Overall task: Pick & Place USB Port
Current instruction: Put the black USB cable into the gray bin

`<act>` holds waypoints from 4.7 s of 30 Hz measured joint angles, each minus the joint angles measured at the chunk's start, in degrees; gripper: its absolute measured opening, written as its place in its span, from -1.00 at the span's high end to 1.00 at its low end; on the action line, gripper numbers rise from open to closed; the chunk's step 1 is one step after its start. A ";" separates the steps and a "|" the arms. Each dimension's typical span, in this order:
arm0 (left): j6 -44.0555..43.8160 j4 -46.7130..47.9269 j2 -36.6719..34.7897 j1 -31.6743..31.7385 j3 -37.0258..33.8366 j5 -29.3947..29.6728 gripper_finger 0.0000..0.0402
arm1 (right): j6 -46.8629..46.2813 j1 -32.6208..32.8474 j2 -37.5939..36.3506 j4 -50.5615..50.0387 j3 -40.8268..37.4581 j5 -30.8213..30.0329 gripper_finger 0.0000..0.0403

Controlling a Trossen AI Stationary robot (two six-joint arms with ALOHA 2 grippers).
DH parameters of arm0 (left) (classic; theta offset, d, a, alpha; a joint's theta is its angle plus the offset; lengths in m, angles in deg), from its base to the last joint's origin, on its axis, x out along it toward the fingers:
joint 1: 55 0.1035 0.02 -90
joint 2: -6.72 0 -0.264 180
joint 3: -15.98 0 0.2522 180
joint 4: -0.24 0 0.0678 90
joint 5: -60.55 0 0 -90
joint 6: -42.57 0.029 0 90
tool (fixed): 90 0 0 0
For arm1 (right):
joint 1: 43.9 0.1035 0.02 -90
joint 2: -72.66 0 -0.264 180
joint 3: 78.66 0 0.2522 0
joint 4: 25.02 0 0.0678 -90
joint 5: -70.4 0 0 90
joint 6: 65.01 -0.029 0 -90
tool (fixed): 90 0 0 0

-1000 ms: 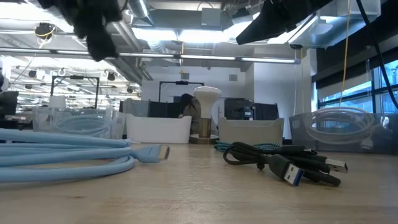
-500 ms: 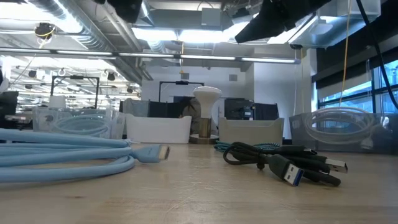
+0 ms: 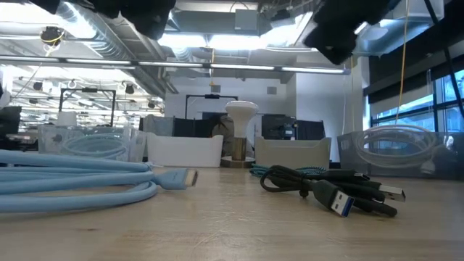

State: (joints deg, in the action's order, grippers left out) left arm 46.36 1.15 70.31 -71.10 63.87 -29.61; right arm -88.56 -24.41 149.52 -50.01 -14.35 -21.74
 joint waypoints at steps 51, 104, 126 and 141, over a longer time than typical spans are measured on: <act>-0.01 1.02 -0.07 0.02 0.00 -0.02 0.52 | -23.49 5.48 34.72 4.01 12.46 -1.89 0.87; -0.02 1.02 -0.07 0.02 0.00 0.15 0.52 | 26.46 -54.54 10.52 -19.50 19.21 -2.43 0.87; 0.00 1.02 -0.07 0.02 0.00 0.17 0.54 | 27.94 -60.90 30.05 -17.69 19.28 3.88 0.87; 0.00 1.02 -0.07 0.02 0.00 0.17 0.54 | 26.34 -60.94 32.50 -16.24 19.30 5.21 0.57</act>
State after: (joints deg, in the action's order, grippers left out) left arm 46.36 2.17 70.24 -71.07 63.87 -29.44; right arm -62.22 -85.36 182.02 -66.25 4.95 -16.53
